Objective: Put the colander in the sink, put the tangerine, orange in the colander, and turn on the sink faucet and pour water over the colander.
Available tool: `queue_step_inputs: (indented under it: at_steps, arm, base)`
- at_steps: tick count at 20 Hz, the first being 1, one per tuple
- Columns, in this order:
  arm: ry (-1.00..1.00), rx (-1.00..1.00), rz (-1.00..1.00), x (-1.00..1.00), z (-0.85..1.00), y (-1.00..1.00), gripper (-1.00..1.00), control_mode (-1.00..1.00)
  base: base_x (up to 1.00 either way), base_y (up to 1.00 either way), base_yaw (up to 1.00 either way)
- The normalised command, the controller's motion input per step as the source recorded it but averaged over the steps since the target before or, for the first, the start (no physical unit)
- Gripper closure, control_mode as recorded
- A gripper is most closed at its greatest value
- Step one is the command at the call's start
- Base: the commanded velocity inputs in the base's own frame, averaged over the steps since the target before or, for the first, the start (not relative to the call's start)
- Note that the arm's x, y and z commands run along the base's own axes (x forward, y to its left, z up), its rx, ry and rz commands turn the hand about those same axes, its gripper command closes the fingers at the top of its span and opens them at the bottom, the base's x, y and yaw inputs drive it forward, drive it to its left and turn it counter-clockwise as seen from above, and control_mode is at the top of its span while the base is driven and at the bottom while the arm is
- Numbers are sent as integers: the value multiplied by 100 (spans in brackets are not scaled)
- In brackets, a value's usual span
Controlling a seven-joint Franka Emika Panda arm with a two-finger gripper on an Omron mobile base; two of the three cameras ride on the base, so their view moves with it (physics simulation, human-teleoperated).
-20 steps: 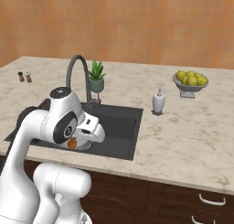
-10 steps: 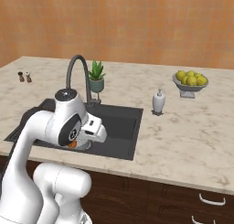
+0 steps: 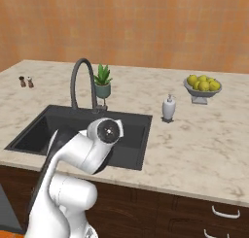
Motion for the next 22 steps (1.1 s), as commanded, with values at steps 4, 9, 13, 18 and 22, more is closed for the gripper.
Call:
queue_step_inputs:
  at_steps: [4, 9, 13, 18, 22]
  arm:
    - [-55, 0, 48, 64, 4, 20, -100, -100]
    - [-18, -4, 14, 64, 5, 47, -100, -100]
    - [2, 4, 8, 51, 23, 2, -100, -100]
    - [13, 1, 1, 67, 2, 10, -100, -100]
    - [14, 3, 3, 71, 3, 10, -100, -100]
  base:
    - [0, 0, 0]
    - [0, 0, 0]
    - [0, 0, 0]
    - [0, 0, 0]
    - [0, 0, 0]
